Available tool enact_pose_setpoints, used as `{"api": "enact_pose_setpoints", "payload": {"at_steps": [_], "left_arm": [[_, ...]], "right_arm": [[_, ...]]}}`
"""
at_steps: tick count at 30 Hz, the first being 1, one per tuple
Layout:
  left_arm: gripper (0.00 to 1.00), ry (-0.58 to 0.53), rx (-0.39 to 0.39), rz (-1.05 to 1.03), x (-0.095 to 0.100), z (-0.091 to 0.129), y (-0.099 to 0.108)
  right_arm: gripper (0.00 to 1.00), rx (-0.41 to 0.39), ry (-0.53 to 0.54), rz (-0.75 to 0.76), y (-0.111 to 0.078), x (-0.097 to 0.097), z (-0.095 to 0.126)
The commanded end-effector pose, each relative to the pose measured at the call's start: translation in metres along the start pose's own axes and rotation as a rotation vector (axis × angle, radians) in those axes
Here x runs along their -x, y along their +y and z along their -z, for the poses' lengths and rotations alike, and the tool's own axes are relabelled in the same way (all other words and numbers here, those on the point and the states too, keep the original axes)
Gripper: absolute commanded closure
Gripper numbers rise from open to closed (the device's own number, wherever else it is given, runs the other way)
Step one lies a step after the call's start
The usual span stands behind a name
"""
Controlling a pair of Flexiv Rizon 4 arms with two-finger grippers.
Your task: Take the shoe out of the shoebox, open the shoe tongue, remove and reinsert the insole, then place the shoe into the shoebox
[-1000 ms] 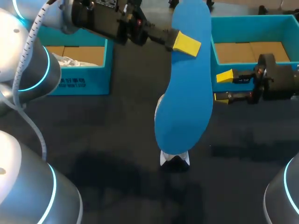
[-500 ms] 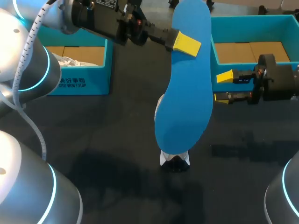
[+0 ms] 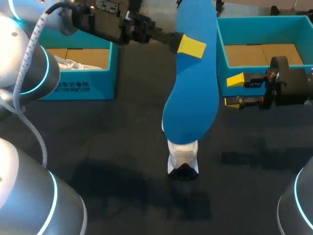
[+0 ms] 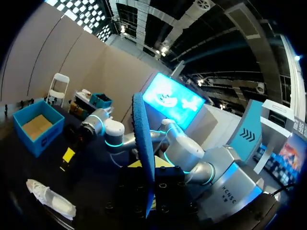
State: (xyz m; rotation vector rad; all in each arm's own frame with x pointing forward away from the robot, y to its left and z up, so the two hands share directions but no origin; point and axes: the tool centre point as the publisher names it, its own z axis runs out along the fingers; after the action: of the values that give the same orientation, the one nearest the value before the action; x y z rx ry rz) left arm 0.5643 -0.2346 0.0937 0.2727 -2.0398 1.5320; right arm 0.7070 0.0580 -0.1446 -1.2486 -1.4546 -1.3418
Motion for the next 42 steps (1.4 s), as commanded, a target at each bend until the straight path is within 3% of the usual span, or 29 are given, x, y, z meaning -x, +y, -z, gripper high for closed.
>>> {"api": "enact_pose_setpoints", "payload": {"at_steps": [1, 11, 13, 37, 42], "left_arm": [[1.0, -0.076, -0.074, -0.428, 0.005, 0.013, 0.015], [1.0, -0.148, -0.059, -0.968, 0.04, 0.026, 0.018], [1.0, -0.168, -0.01, -0.99, 0.046, 0.027, 0.019], [1.0, -0.168, -0.01, -0.99, 0.046, 0.027, 0.019], [1.0, -0.206, 0.014, -1.263, 0.064, 0.039, 0.038]], "right_arm": [[0.0, 0.001, -0.003, 0.0, 0.0, 0.0, -0.001], [0.0, 0.001, -0.003, 0.0, 0.0, 0.0, -0.001], [0.0, 0.001, -0.003, 0.0, 0.0, 0.0, -0.001], [0.0, 0.001, -0.003, 0.0, 0.0, 0.0, -0.001], [0.0, 0.001, -0.003, 0.0, 0.0, 0.0, -0.001]]}}
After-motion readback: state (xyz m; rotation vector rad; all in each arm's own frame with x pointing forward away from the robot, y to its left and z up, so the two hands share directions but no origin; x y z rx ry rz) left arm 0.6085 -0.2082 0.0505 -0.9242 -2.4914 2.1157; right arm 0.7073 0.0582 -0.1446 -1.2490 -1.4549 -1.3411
